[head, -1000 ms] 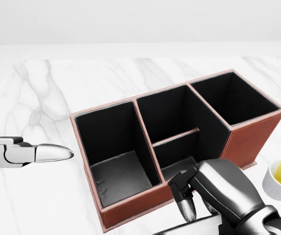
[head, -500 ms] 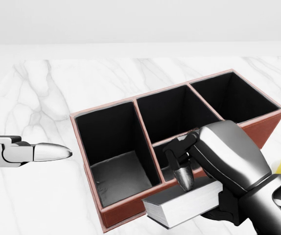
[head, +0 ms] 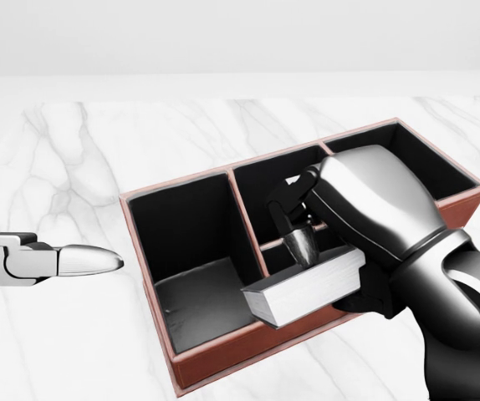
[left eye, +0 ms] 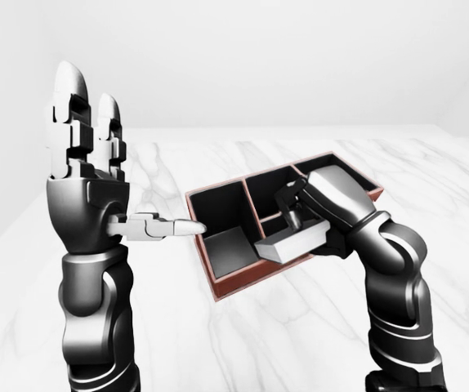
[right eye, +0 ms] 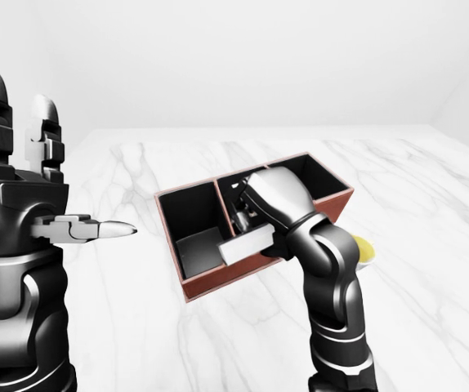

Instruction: Pick up the book and place it in the front compartment of the caddy.

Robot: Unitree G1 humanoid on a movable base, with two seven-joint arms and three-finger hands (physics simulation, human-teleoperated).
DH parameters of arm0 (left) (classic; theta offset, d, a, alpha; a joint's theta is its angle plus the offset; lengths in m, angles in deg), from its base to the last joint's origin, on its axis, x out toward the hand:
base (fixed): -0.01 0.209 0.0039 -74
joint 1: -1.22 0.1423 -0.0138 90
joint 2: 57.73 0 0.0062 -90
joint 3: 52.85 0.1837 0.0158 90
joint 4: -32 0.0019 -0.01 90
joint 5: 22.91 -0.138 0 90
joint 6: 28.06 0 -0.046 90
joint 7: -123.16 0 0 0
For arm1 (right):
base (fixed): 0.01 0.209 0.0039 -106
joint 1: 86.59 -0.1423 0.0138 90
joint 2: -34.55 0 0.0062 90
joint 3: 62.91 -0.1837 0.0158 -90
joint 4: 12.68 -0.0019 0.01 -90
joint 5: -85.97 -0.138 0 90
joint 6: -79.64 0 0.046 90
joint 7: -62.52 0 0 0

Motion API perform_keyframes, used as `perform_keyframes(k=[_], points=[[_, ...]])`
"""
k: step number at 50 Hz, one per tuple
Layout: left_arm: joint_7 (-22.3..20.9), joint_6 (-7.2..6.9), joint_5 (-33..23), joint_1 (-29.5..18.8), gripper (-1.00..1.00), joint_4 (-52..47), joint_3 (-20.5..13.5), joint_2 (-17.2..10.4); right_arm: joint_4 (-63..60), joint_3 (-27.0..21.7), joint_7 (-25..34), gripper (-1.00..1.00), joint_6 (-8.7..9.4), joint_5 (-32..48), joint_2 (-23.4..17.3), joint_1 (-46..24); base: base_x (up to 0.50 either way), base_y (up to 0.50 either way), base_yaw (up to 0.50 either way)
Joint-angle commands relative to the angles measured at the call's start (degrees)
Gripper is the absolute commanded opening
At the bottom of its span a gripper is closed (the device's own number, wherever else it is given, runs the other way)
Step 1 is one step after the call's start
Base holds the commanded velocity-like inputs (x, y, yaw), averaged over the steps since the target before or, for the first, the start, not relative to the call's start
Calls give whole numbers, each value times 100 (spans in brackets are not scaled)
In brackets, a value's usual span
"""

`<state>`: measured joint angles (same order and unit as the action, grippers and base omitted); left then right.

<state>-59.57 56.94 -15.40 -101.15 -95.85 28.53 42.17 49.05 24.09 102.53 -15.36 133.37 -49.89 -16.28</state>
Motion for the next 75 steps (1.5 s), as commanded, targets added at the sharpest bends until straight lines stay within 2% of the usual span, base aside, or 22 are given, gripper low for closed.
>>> perform_keyframes(k=[1, 12, 47, 75], points=[[4, 0, 18, -12, 100, -6, -23, -5, 448, 26, -1, -100, 0, 149, -11, -628, 0, 0, 0], [8, 0, 22, 1, 100, -8, -20, -18, 1326, 94, -1, -100, 0, 295, -42, -1207, 0, 0, 0], [-11, 0, -35, -45, 100, -40, -42, -34, 3555, 171, -1025, -100, 0, 632, -204, -2630, 0, 0, 0], [12, 0, 15, -67, 100, -65, -72, -50, 5048, 221, -1796, -100, 0, 809, -377, -3335, 0, 0, 0]])
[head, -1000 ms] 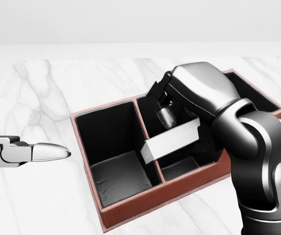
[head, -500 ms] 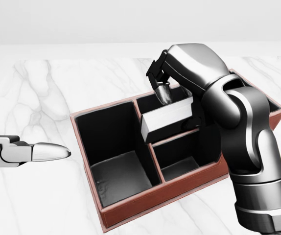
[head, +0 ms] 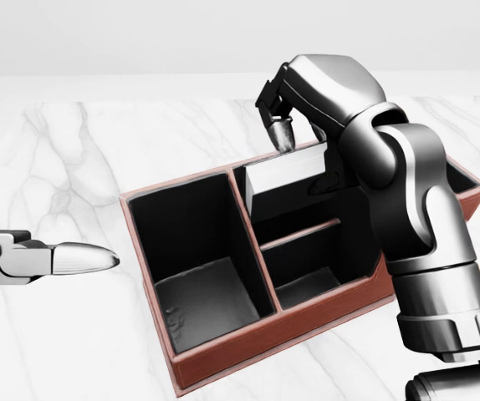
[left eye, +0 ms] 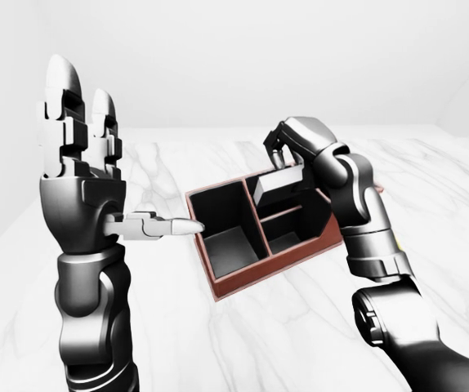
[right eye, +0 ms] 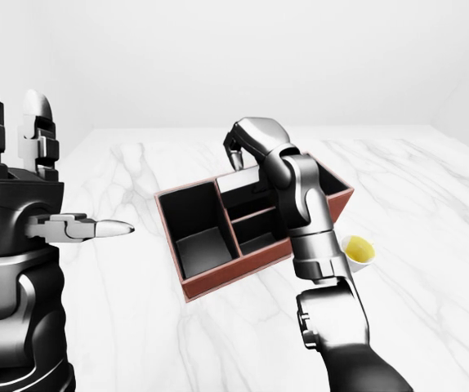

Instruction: Pick up the book and place it in the front compartment of the caddy.

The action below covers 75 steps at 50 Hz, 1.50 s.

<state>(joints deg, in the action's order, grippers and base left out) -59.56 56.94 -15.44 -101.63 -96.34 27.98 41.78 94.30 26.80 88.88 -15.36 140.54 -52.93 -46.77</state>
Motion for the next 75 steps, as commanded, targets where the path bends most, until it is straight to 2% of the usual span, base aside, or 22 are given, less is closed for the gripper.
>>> perform_keyframes(k=[1, 34, 75], points=[[9, 0, 20, -20, 100, -5, -15, -11, 524, -48, -433, -100, 0, 99, -72, -274, 0, 0, 0], [11, 0, 20, -4, 100, -50, -13, -11, 3419, 123, -1952, -100, 0, 205, -82, -1527, 0, 0, 0], [18, 0, 57, -46, 100, -23, -38, -35, 3742, 238, -2200, -100, 0, 236, 144, -1558, 0, 0, 0]])
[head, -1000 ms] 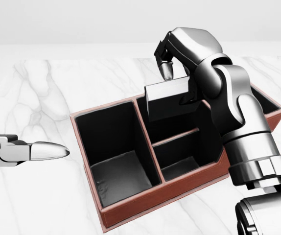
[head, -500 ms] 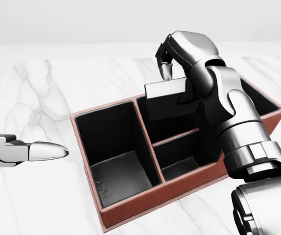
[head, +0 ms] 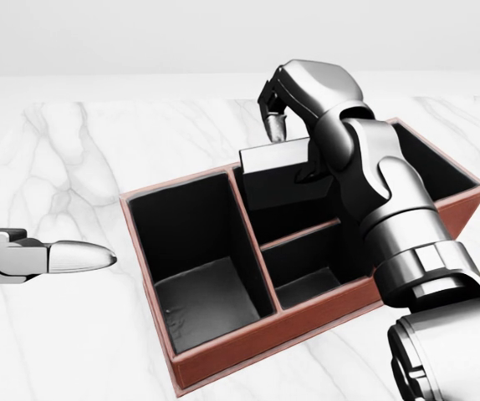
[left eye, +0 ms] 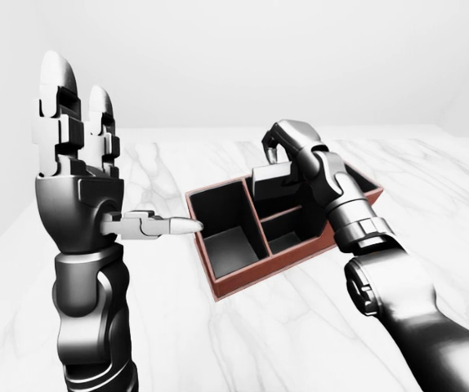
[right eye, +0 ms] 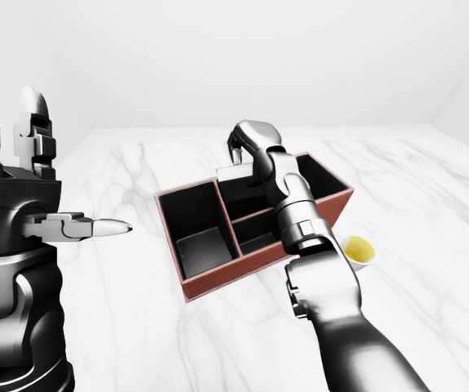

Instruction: Pick up the book and place it in the front compartment of the caddy.

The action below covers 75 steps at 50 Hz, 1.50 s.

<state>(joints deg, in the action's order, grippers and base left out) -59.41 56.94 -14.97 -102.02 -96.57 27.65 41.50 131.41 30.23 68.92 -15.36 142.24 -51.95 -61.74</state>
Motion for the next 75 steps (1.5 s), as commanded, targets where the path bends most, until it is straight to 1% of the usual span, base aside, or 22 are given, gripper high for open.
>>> perform_keyframes(k=[1, 10, 48, 75], points=[[5, 0, 8, -6, 100, 4, -1, -7, 37, -106, -207, -100, 0, 65, 47, -64, 0, 0, 0], [2, 0, 3, 11, 100, 7, -3, -3, 168, -71, -352, -100, 0, 114, 83, -16, 0, 0, 0], [9, 0, -11, -7, 100, -20, -1, -9, 1113, 6, -996, -100, 0, 267, 88, -251, 0, 0, 0], [17, 0, 3, -30, 100, -26, -5, -9, 1473, 59, -1415, -100, 0, 321, 241, -241, 0, 0, 0]])
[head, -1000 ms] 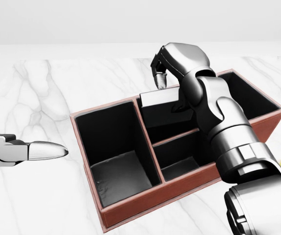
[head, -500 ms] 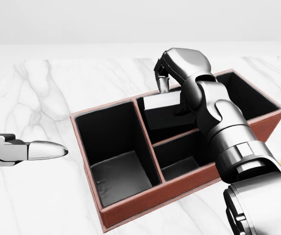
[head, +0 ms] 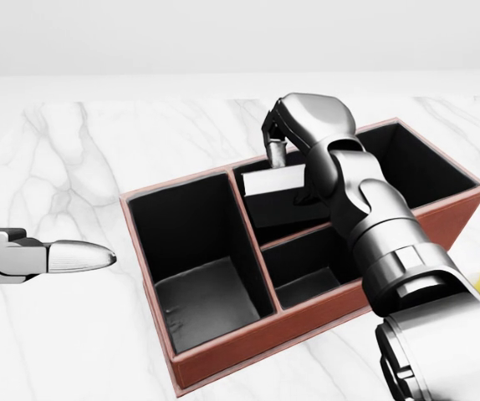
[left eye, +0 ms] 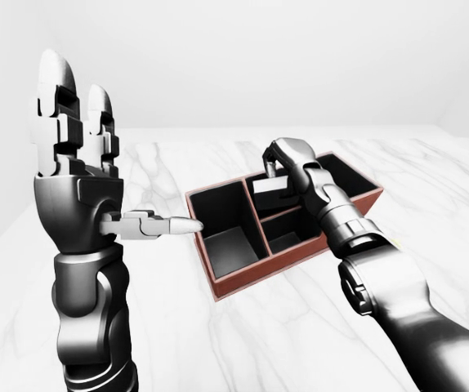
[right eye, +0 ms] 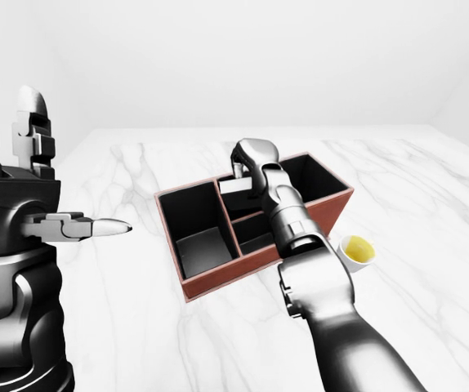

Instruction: Pick up the book and place it in the front compartment of the caddy.

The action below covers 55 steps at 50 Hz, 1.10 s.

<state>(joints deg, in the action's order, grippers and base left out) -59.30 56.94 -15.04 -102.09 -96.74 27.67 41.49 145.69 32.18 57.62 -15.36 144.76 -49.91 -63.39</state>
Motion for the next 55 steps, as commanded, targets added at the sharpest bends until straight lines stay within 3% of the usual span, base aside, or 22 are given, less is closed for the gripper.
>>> perform_keyframes(k=[1, 55], points=[[6, 0, 10, -24, 100, -10, -7, -8, 49, -136, -287, -100, 0, 70, 37, -77, 0, 0, 0], [13, 0, 18, -18, 100, -42, -13, -14, 239, -106, -1024, -100, 0, 152, 99, -15, 0, 0, 0]])
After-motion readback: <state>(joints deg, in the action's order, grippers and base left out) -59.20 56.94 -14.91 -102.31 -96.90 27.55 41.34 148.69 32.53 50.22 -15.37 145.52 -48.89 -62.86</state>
